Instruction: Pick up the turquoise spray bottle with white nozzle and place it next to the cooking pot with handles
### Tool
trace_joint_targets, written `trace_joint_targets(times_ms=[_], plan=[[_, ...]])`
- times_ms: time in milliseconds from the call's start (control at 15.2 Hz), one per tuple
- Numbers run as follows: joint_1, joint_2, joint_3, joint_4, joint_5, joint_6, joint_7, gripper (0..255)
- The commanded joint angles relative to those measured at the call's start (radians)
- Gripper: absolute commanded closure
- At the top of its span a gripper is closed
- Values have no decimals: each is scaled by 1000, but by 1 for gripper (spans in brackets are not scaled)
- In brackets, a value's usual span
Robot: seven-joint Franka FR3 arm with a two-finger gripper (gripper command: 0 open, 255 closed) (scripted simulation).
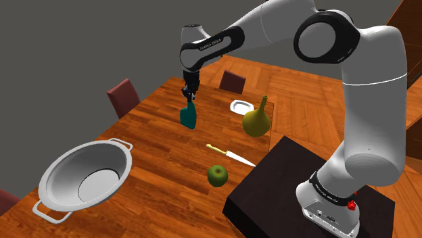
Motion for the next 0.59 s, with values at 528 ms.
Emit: trace_joint_targets(times_ms=[528], plan=[[-1,-57,3,51,5,-108,-3,255]])
